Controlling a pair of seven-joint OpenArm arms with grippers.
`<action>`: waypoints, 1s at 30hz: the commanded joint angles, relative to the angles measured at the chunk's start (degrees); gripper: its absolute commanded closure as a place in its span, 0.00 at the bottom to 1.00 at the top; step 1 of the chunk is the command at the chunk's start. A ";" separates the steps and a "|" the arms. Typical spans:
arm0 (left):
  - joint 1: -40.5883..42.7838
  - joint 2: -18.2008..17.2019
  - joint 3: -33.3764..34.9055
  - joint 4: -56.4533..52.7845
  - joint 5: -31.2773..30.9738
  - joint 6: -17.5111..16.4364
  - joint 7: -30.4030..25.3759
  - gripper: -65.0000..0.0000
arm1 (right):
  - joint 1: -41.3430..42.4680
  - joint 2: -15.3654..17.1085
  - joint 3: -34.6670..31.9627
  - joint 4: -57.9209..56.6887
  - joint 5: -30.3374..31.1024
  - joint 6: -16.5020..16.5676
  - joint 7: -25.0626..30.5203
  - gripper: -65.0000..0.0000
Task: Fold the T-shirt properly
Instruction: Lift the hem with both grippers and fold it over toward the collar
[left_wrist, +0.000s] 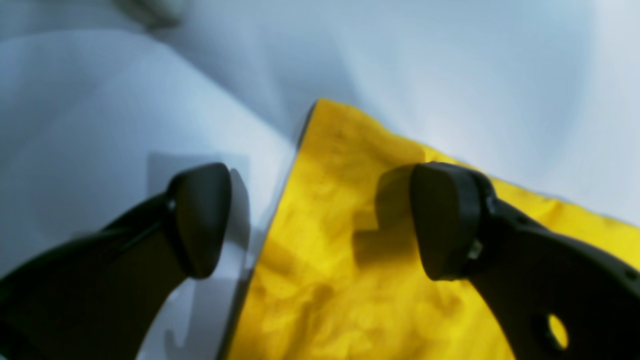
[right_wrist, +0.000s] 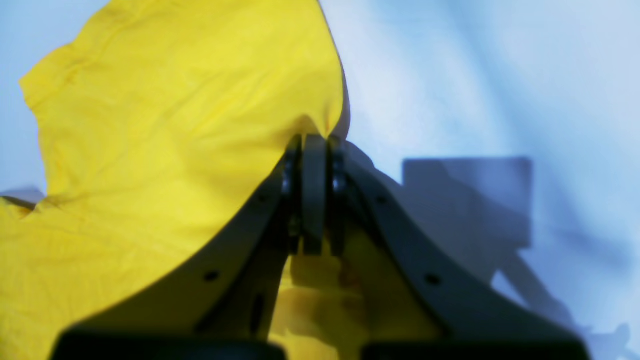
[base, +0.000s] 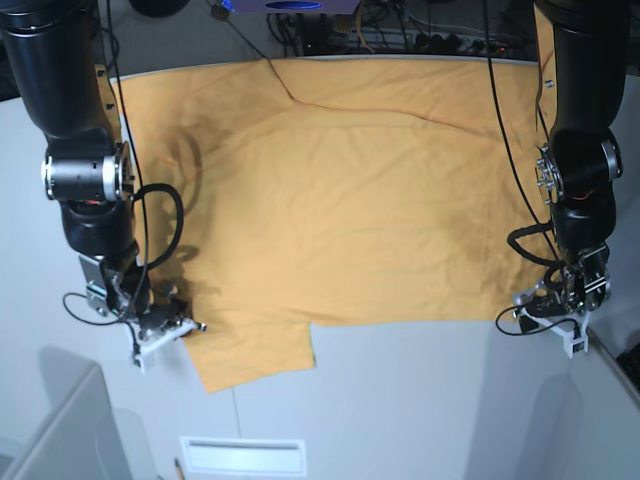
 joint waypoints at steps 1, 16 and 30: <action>-1.40 -0.84 -0.06 0.50 -0.13 -0.33 0.22 0.17 | 1.41 0.56 -0.11 0.51 -0.73 -0.36 -0.69 1.00; 0.36 -0.75 0.37 0.41 -0.13 -0.50 -1.28 0.62 | 1.32 0.38 -0.11 0.51 -0.73 -0.36 -0.69 1.00; 2.99 0.22 -0.15 4.45 -0.13 -4.02 -0.49 1.00 | -2.81 0.29 0.42 11.15 -0.55 -0.27 -0.78 1.00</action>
